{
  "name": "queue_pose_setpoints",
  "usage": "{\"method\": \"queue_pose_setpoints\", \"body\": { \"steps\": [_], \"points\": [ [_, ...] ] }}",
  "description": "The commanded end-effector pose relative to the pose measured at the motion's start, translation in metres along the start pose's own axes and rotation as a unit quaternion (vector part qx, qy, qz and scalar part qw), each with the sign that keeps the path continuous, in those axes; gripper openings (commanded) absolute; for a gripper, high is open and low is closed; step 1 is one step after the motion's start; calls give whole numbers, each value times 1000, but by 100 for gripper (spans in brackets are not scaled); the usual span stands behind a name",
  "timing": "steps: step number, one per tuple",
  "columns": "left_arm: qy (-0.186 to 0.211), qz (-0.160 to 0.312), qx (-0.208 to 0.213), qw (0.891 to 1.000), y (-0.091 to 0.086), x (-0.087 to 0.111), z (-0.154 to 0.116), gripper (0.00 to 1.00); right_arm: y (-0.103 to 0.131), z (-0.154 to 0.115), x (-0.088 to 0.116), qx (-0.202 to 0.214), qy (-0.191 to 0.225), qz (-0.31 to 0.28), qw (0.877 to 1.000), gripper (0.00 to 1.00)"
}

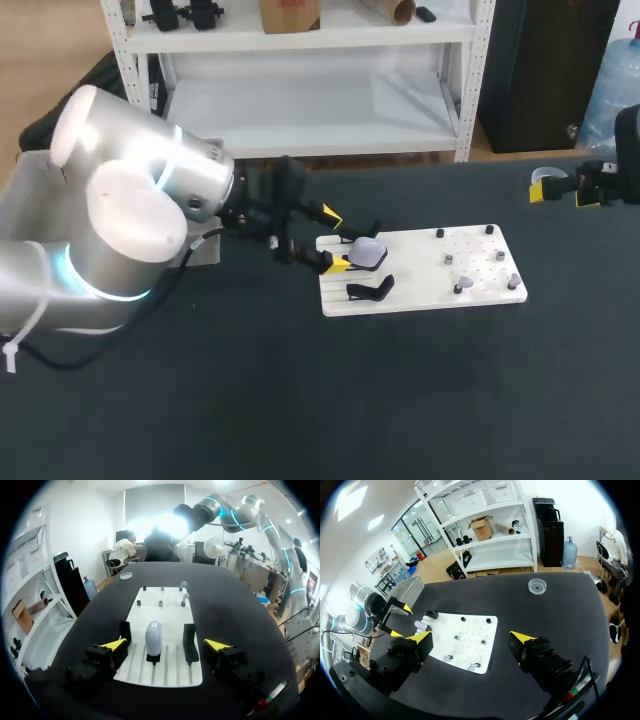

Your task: Pick up each earbud case from the left stands, insert the matching earbuds, close the lid, and place the case in the box.

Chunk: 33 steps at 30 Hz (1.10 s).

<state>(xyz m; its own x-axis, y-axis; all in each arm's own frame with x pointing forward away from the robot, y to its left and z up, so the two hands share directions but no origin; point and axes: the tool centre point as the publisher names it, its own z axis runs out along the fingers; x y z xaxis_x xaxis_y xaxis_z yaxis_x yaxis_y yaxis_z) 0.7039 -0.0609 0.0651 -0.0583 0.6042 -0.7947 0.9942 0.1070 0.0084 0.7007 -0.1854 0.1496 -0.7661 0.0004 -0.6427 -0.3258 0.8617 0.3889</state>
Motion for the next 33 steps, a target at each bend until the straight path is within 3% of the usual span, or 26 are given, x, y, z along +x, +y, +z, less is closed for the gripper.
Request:
{"method": "queue_pose_setpoints", "body": {
  "steps": [1,23,25,31,33],
  "points": [
    [3,0,2,1000,2,-1,2,100,-1,0,0,-1,1,0,1000,100],
    [-3,-10,0,1000,7,8,30,100,-1,0,0,-1,1,0,1000,100],
    [-6,-14,-1,1000,8,10,33,96,-1,0,0,-1,1,0,1000,100],
    [-15,-21,2,1000,11,14,39,96,-1,0,0,-1,1,0,1000,100],
    [-19,-22,3,1000,12,16,41,91,-1,0,0,-1,1,0,1000,100]
  ]
}}
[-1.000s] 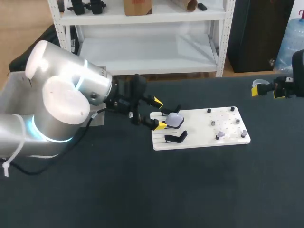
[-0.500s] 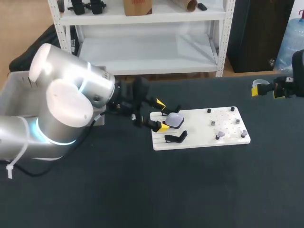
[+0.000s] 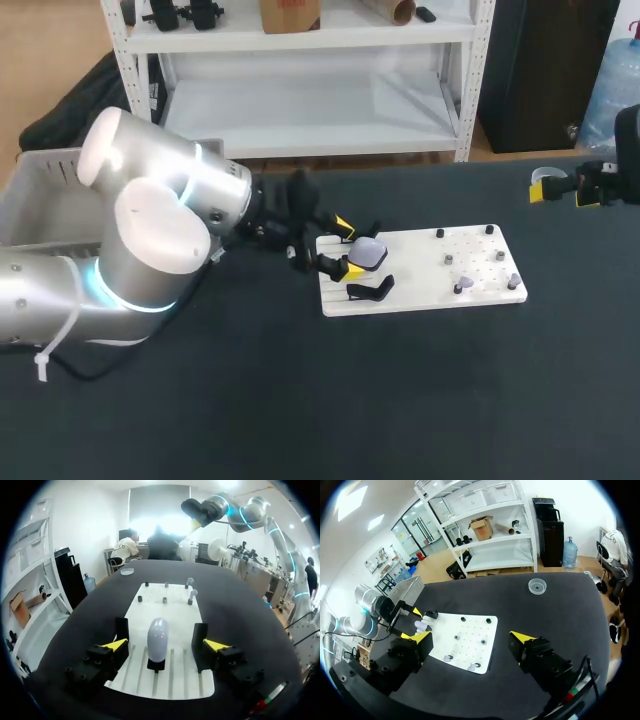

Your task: Pick up each earbud case from the left stands, insert the matching earbuds, close the lid, and place the case in the box.

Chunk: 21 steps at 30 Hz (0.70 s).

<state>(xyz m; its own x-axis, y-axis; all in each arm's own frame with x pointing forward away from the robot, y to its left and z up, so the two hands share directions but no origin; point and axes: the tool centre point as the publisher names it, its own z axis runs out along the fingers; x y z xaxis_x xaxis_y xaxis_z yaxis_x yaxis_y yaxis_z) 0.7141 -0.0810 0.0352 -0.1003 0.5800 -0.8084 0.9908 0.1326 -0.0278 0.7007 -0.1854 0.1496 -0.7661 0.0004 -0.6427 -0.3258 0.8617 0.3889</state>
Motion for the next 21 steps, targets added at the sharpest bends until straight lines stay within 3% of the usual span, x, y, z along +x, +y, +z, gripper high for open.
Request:
{"method": "queue_pose_setpoints", "body": {
  "steps": [1,6,11,21],
  "points": [
    [-15,1,3,1000,4,6,7,89,-1,0,0,-1,1,0,1000,100],
    [-50,8,18,999,6,10,8,86,-1,0,0,-1,1,0,1000,100],
    [-51,8,14,999,7,11,9,88,-1,0,0,-1,1,0,1000,100],
    [-55,7,14,998,7,9,12,75,-1,0,0,-1,1,0,1000,100]
  ]
}}
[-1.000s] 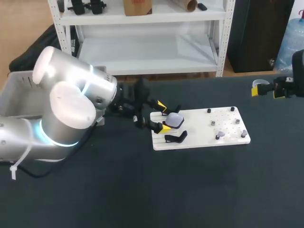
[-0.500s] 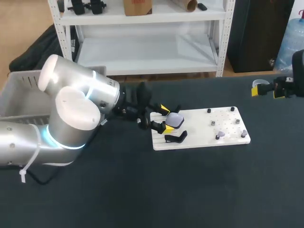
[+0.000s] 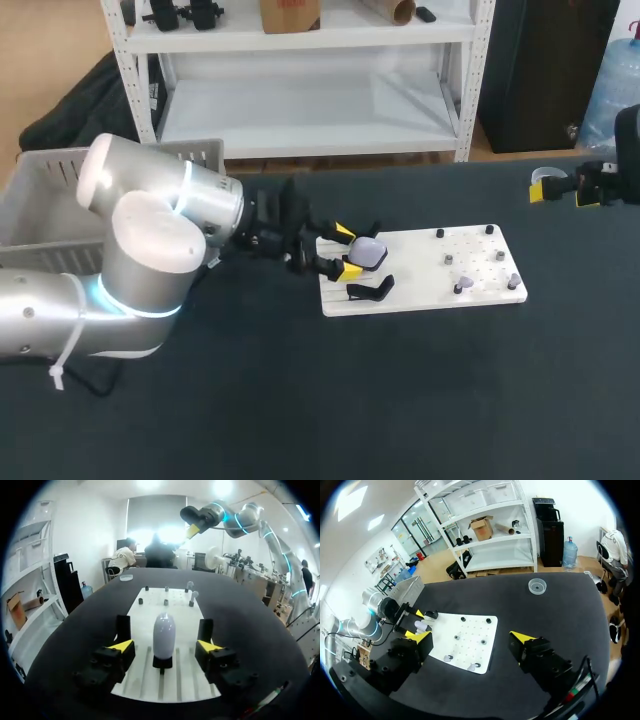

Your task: Pick up each earbud case from the left stands, insert the matching earbuds, close the lid, and place the case in the box.

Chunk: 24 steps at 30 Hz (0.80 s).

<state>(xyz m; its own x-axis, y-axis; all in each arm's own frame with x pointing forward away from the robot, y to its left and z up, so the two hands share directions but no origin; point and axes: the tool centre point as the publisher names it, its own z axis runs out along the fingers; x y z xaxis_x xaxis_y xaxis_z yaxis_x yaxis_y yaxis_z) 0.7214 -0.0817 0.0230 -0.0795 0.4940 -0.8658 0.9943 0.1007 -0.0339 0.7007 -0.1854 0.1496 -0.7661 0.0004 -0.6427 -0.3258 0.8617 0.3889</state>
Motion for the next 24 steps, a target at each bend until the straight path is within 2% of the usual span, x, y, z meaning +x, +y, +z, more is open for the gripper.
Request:
{"method": "queue_pose_setpoints", "body": {
  "steps": [1,7,14,24],
  "points": [
    [-2,2,0,1000,-1,0,5,75,-1,0,0,-1,1,0,1000,100],
    [-4,3,3,1000,-1,-1,10,67,-1,0,0,-1,1,0,1000,100],
    [-6,1,8,1000,1,-1,14,49,-1,0,0,-1,1,0,1000,100],
    [-8,2,12,1000,2,-3,20,43,-1,0,0,-1,1,0,1000,100]
  ]
}}
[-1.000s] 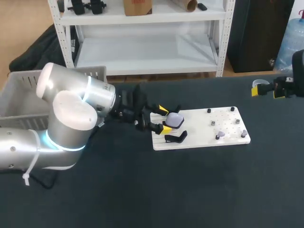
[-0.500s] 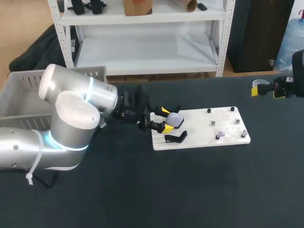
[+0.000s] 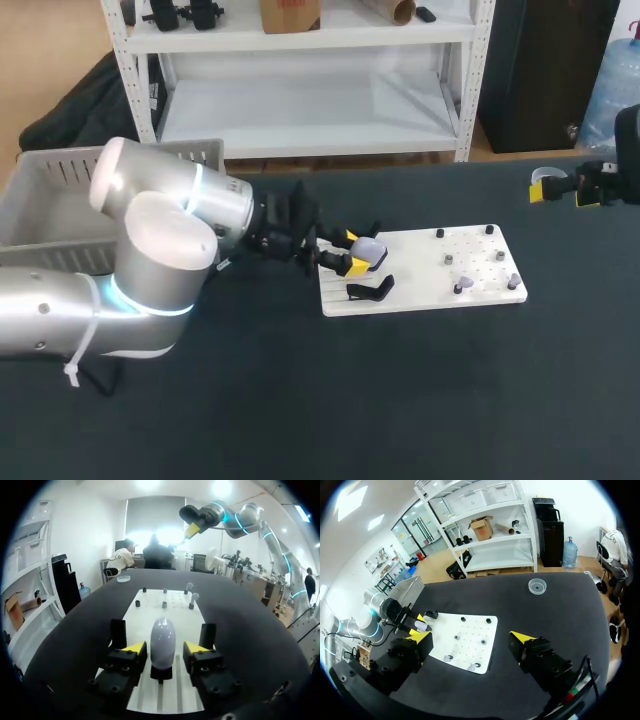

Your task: Pick up each earbud case from the left stands, insert the matching earbuds, close the lid, and place the case in the box.

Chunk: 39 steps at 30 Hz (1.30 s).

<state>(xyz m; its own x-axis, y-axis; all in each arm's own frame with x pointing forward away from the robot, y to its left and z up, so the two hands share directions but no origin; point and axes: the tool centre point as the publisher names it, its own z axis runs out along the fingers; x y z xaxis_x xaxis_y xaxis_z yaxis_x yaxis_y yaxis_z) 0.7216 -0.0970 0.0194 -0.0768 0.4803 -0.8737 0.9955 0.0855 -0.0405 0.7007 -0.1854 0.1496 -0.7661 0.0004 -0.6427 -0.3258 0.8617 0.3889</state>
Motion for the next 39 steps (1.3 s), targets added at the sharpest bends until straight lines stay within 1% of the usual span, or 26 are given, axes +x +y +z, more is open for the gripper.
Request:
{"method": "queue_pose_setpoints", "body": {
  "steps": [1,2,3,4,9,12,14,15,16,22,30,32,35,36,39],
  "points": [
    [0,1,4,1000,4,1,5,42,-1,0,0,-1,1,0,1000,100],
    [0,0,5,1000,4,2,6,40,-1,0,0,-1,1,0,1000,100],
    [-1,0,6,1000,3,2,6,36,-1,0,0,-1,1,0,1000,100],
    [-1,0,6,1000,3,3,7,35,-1,0,0,-1,1,0,1000,100],
    [-3,-1,7,1000,3,3,8,31,-1,0,0,-1,1,0,1000,100],
    [-4,-1,7,1000,2,3,8,24,-1,0,0,-1,1,0,1000,100],
    [-5,0,8,1000,1,3,8,16,-1,0,0,-1,1,0,1000,100],
    [-5,0,8,1000,1,3,8,4,-1,0,0,-1,1,0,1000,100],
    [-5,1,9,1000,0,2,8,0,-1,0,0,-1,1,0,1000,100],
    [-6,1,8,1000,-1,4,5,0,-1,0,0,-1,1,0,1000,100],
    [-2,4,2,1000,6,4,-12,0,-1,0,0,-1,1,0,1000,100],
    [-2,10,0,1000,6,-1,-17,0,-1,0,0,-1,1,0,1000,100],
    [-9,17,-2,1000,0,-11,-21,0,-1,0,0,-1,1,0,1000,100],
    [-22,17,1,1000,-2,-14,-23,0,-1,0,0,-1,1,0,1000,100],
    [-33,17,-5,999,-11,-28,-28,0,-1,0,0,-1,1,0,1000,100]
  ]
}}
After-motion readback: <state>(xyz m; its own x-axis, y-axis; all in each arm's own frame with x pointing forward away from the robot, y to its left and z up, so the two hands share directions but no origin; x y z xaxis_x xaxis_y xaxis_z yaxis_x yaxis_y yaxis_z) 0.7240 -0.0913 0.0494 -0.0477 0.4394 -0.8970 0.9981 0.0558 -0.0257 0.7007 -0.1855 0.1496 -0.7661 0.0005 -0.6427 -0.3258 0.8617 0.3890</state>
